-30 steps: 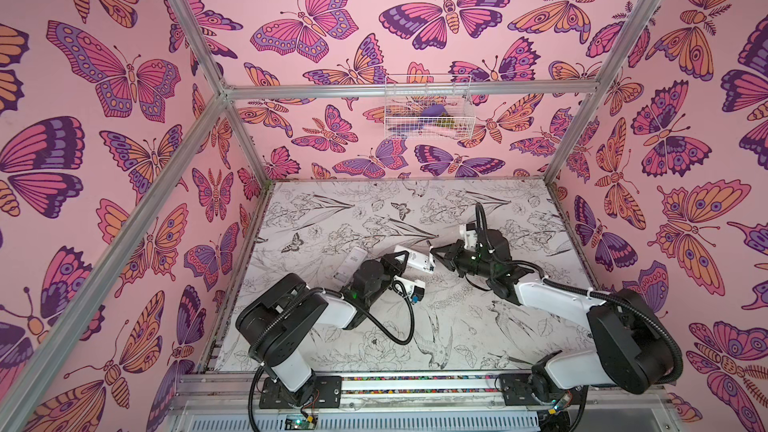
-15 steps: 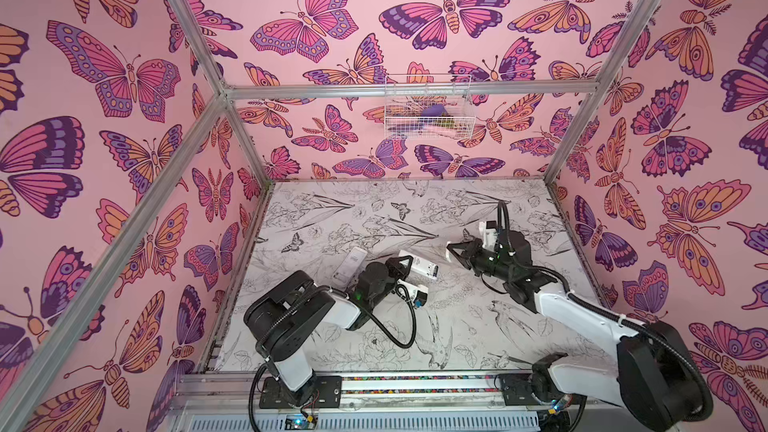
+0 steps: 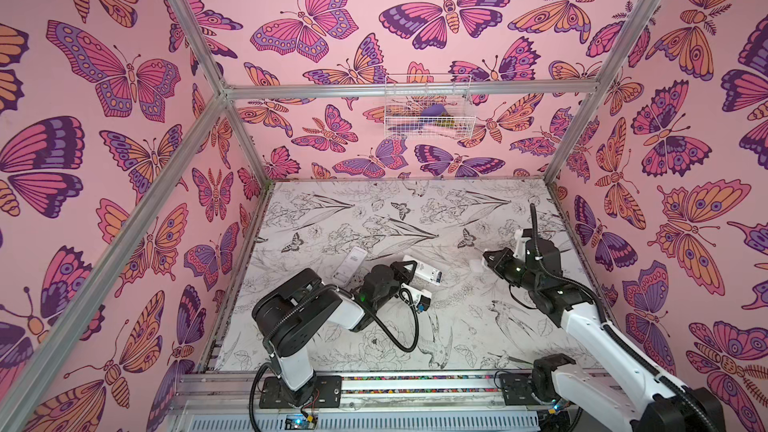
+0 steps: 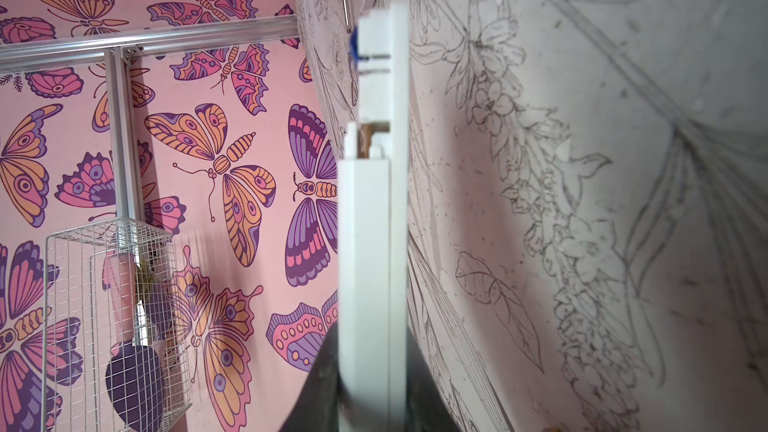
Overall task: Unload the batteries from the remote control
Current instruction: 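Lower the white battery cover onto the table and open the right gripper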
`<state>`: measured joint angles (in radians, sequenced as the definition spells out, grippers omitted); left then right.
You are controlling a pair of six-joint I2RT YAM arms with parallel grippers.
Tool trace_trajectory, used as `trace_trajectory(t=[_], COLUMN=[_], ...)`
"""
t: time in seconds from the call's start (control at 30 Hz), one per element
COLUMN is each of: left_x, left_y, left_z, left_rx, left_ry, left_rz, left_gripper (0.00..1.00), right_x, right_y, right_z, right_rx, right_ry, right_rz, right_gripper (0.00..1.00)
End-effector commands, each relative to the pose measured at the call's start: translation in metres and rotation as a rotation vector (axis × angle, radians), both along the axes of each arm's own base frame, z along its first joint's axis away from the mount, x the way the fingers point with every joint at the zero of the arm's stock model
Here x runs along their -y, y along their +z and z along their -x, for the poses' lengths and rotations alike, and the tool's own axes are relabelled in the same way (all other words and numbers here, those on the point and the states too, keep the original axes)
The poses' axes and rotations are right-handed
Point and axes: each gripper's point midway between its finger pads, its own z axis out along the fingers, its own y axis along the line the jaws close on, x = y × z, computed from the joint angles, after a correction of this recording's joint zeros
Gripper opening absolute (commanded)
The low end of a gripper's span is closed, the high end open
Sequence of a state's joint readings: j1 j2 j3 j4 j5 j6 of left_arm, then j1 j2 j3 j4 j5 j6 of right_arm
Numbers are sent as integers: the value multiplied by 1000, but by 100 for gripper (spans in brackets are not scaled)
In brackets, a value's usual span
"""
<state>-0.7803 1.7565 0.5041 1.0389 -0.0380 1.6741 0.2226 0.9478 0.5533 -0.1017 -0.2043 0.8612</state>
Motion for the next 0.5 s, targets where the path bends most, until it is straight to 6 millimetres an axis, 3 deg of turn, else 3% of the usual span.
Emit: trace_trajectory(t=[0.0,0.1,0.47], left_x=[7,11,18], left_y=[-4,-3,-28], left_z=[1,3,11], left_rx=[-22,-16,-59], left_ry=[-11,-10,-39], left_rz=[9,11,-38], left_gripper=[0,0,0], right_x=[24,30,31], right_y=[-27,-41,-96], right_z=[11,13,21], right_rx=[-78,-119,-262], right_ry=[-32,-47,3], right_rz=[150,166,233], right_gripper=[1,3,7])
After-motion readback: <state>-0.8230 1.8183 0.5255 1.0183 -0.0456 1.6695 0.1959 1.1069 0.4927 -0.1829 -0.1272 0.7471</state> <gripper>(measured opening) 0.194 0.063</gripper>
